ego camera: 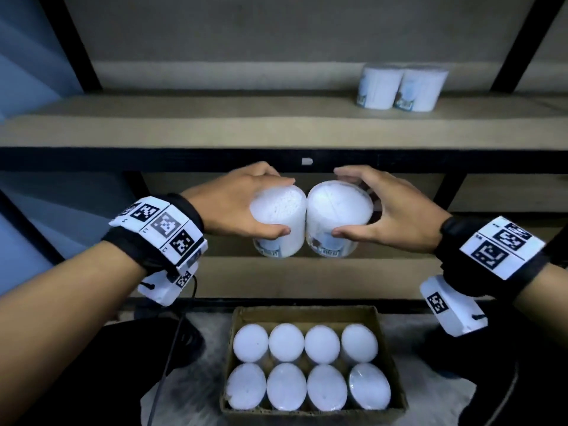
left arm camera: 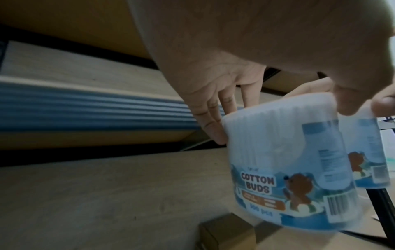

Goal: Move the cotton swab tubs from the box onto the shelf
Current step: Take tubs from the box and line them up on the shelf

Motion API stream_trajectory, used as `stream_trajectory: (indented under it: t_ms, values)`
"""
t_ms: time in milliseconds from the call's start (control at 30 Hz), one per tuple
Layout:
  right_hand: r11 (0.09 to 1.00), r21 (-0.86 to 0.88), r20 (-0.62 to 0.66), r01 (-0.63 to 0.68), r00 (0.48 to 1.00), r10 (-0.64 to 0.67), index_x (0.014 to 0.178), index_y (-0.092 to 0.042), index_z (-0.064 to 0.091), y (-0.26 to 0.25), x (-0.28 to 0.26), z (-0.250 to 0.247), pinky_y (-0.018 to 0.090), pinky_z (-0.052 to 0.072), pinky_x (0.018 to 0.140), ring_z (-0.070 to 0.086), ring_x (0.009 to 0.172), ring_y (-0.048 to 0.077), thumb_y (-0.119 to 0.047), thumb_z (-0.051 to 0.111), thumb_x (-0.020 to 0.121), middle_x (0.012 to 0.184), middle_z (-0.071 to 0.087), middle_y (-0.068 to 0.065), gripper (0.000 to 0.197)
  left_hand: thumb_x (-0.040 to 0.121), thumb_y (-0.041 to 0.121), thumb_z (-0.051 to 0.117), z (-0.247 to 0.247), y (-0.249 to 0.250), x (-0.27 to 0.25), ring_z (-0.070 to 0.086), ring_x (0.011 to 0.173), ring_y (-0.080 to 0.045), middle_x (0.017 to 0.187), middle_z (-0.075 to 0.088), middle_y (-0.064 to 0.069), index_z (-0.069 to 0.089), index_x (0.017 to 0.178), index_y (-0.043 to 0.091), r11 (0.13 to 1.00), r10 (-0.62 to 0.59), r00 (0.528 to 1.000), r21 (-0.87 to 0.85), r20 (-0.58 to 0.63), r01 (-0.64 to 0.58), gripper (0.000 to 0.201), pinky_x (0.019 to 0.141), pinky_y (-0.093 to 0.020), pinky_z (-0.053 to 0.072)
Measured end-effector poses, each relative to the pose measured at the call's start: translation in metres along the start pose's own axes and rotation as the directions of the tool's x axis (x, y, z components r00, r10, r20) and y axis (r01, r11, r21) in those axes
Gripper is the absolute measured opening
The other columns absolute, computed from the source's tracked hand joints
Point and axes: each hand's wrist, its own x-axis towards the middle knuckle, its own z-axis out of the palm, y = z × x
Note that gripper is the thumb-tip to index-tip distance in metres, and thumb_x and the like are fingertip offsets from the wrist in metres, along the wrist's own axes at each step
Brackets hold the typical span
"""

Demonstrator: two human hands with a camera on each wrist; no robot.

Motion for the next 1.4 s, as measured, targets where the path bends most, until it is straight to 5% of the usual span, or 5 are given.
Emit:
stream_trajectory:
  t_ms: [433, 733, 833, 967, 1400]
  values:
    - [0.998, -0.039, -0.182, 0.040, 0.982, -0.047, 0.143, -0.035, 0.038, -0.035, 0.043, -0.087, 0.021, 0.042, 0.098, 0.050, 0.121, 0.000, -0.057, 0.079, 0.068, 0.135, 0.054, -0.015, 0.088, 0.068, 0.075, 0.055, -0.098, 0.020, 0.042, 0.046, 0.123, -0.004, 0.133, 0.046, 0.018, 0.045, 0.140, 0.041, 0.991, 0.032, 0.987, 0.132, -0.156, -0.012, 0.080, 0.105, -0.029, 0.040]
    - [1.000, -0.031, -0.236, -0.001, 0.972, -0.006, 0.140, -0.036, 0.041, -0.034, 0.079, -0.102, 0.002, 0.032, 0.081, 0.049, 0.112, -0.003, -0.056, 0.080, 0.069, 0.132, 0.054, -0.015, 0.084, 0.068, 0.073, 0.052, -0.123, 0.009, 0.072, 0.046, 0.120, -0.005, 0.133, 0.049, 0.014, 0.049, 0.138, 0.038, 0.991, 0.016, 0.985, 0.131, -0.170, 0.007, 0.078, 0.101, -0.019, 0.033]
    - [0.999, -0.039, -0.253, 0.002, 0.967, -0.012, 0.137, -0.035, 0.047, -0.031, 0.091, -0.102, 0.006, 0.036, 0.084, 0.052, 0.112, -0.001, -0.060, 0.077, 0.069, 0.130, 0.056, -0.018, 0.078, 0.069, 0.072, 0.052, -0.125, 0.003, 0.080, 0.045, 0.124, -0.004, 0.137, 0.049, 0.016, 0.049, 0.138, 0.037, 0.993, 0.008, 0.984, 0.121, -0.181, 0.014, 0.077, 0.103, -0.018, 0.031]
    - [0.995, -0.096, -0.264, -0.025, 0.965, -0.001, 0.117, -0.038, 0.062, -0.021, 0.107, -0.097, 0.029, 0.047, 0.094, 0.056, 0.111, 0.006, -0.072, 0.067, 0.065, 0.121, 0.063, -0.020, 0.062, 0.073, 0.065, 0.058, -0.119, -0.006, 0.094, 0.046, 0.123, -0.005, 0.135, 0.051, 0.013, 0.050, 0.138, 0.036, 0.995, -0.008, 0.983, 0.093, -0.181, 0.025, 0.072, 0.099, -0.016, 0.030]
    - [0.984, -0.075, -0.264, -0.160, 0.955, 0.135, 0.100, -0.043, 0.065, 0.008, 0.135, -0.085, 0.030, 0.047, 0.095, 0.057, 0.110, 0.007, -0.076, 0.059, 0.061, 0.114, 0.065, -0.022, 0.051, 0.070, 0.070, 0.054, -0.093, -0.023, 0.124, 0.049, 0.121, -0.006, 0.133, 0.054, 0.011, 0.051, 0.137, 0.033, 0.999, -0.041, 0.970, 0.018, -0.238, 0.046, 0.077, 0.101, -0.020, 0.036]
